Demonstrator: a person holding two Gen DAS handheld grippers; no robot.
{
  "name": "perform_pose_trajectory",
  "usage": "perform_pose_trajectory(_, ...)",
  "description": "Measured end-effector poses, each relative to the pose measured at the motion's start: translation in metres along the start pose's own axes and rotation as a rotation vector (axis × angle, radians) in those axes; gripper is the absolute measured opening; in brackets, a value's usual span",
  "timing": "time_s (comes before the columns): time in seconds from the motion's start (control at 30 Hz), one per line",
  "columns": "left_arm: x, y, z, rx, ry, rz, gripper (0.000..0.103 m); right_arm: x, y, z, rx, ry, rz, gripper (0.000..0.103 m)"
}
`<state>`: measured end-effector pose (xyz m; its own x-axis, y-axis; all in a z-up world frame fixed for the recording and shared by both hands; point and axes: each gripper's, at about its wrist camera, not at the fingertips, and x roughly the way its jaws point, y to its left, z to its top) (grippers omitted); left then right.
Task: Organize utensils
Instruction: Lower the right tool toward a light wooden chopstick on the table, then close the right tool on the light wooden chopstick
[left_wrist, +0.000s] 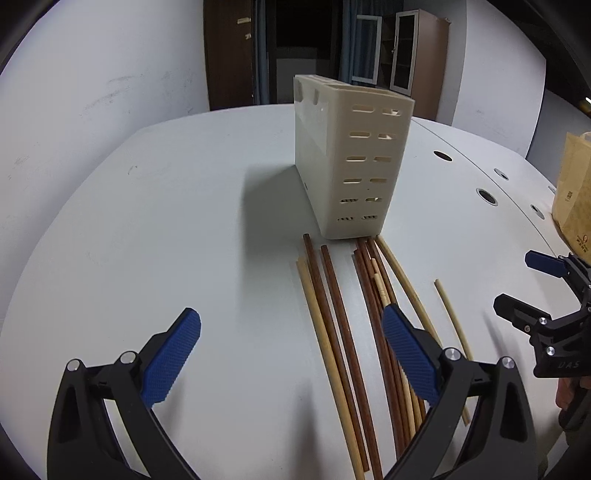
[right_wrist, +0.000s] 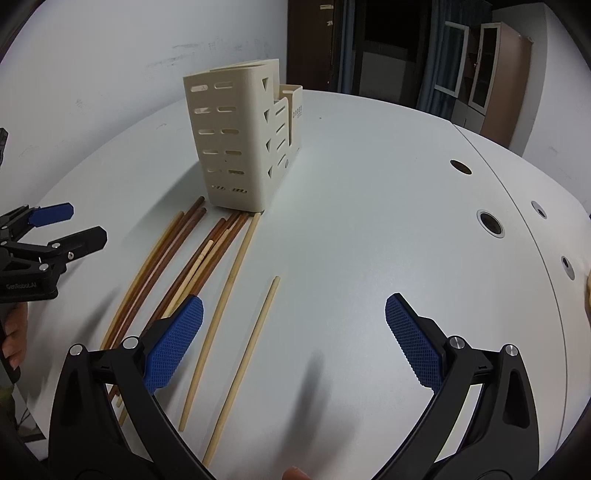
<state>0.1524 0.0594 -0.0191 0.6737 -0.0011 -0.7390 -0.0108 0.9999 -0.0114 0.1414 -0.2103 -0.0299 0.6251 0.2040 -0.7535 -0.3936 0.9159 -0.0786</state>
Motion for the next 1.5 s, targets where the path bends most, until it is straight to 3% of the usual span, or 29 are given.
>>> perform_pose_trajectory(0.2,0.014,0.003,0.018,0.004,0.045,0.000,0.094,0.015,-0.003,0.013,-0.019,0.052,-0.009,0.094)
perform_pose_trajectory(0.47,0.045,0.009,0.036,-0.007,0.174,-0.048,0.089,0.047,-0.011,0.018,0.049,0.201,0.078,0.094)
perform_pose_trajectory(0.77,0.079,0.021,0.045,-0.047,0.269,-0.027,0.076,0.076,-0.019,0.019,0.098,0.309,0.069,0.087)
perform_pose_trajectory(1.33,0.107,0.012,0.046,-0.040,0.338,0.000,0.054,0.080,0.004,0.020,0.061,0.348,0.036,0.055)
perform_pose_trajectory(1.5,0.111,0.009,0.047,-0.025,0.350,0.024,0.034,0.073,0.012,0.019,0.062,0.358,0.025,0.029)
